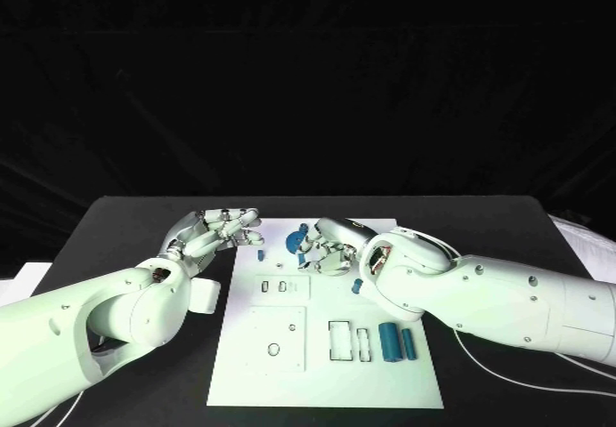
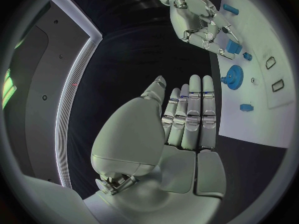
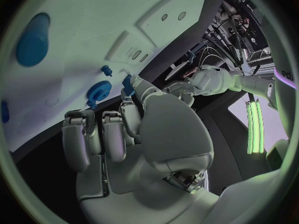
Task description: Assemble the parts on the task board
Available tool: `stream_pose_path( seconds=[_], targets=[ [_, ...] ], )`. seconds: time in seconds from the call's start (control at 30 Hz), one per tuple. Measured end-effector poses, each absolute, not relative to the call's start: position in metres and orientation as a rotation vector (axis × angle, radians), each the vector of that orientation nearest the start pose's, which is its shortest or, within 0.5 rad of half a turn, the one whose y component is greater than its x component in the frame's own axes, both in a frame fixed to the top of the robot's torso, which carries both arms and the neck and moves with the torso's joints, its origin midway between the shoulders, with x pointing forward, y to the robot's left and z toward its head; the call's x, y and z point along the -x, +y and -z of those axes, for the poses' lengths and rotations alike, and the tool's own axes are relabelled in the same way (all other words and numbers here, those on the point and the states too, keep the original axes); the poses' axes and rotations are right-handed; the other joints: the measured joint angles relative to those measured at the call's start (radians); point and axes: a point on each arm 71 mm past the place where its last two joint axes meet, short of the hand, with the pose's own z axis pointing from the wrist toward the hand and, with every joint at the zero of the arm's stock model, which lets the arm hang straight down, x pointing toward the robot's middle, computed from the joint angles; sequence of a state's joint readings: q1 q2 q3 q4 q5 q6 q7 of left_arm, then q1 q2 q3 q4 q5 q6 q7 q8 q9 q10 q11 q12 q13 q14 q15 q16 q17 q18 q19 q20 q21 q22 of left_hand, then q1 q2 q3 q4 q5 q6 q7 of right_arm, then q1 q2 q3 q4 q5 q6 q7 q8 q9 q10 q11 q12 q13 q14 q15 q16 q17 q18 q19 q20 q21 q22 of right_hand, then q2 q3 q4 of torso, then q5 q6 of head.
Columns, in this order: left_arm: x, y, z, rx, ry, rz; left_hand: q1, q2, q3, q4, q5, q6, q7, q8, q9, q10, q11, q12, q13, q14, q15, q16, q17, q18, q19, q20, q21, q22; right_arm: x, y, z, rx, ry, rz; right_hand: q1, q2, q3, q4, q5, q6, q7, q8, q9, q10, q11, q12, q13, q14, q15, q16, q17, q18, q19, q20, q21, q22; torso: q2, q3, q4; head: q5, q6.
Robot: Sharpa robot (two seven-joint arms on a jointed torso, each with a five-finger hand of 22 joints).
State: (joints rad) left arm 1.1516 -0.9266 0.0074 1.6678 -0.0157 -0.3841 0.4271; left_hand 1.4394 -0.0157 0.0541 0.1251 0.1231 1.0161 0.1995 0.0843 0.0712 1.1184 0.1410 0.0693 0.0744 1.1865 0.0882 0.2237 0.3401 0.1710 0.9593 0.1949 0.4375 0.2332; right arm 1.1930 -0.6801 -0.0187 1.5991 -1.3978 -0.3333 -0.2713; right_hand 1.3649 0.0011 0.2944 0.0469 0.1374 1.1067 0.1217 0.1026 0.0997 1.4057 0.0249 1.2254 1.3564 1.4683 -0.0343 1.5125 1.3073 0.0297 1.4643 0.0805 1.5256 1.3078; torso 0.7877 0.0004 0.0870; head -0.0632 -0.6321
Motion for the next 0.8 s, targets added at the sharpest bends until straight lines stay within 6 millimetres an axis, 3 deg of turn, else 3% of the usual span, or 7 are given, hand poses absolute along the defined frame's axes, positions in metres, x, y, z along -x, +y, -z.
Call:
stream_pose_path(
  seconds=[0.17,0.8],
  targets=[
    [-0.462,0.212,0.17,1.119,1.362,1.566,0.0,0.0,0.0,0.0,0.0,0.0,0.0,0.0,0.0,0.0,0.0,0.0,0.0,0.0,0.0,0.0,0.0,0.0,0.0,0.0,0.0,0.0,-0.461,-0.096,0.183,0.123,1.708,-0.753,-0.001,-0.001,0.0,0.0,0.004,-0.001,-0.001,-0.001,0.0,0.0,0.0,0.0,0.0,0.0,0.0,0.0,0.0,0.0,0.0,0.0,0.0,0.0,0.0,0.0005,-0.002,0.011,-0.009],
    [-0.462,0.21,0.17,1.118,1.363,1.57,0.0,0.0,0.0,0.0,0.0,0.0,0.0,0.0,0.0,0.0,0.0,0.0,0.0,0.0,0.0,0.0,0.001,0.0,0.0,0.0,0.0,0.001,-0.455,-0.08,0.196,0.2,1.734,-0.706,-0.015,-0.015,0.0,0.0,0.008,-0.005,-0.005,0.0,0.005,0.0,0.0,0.0,-0.008,0.0,0.0,0.0,0.001,0.0,0.0,0.0,0.0,0.0,0.0,0.0021,-0.0032,0.027,-0.026]
  ],
)
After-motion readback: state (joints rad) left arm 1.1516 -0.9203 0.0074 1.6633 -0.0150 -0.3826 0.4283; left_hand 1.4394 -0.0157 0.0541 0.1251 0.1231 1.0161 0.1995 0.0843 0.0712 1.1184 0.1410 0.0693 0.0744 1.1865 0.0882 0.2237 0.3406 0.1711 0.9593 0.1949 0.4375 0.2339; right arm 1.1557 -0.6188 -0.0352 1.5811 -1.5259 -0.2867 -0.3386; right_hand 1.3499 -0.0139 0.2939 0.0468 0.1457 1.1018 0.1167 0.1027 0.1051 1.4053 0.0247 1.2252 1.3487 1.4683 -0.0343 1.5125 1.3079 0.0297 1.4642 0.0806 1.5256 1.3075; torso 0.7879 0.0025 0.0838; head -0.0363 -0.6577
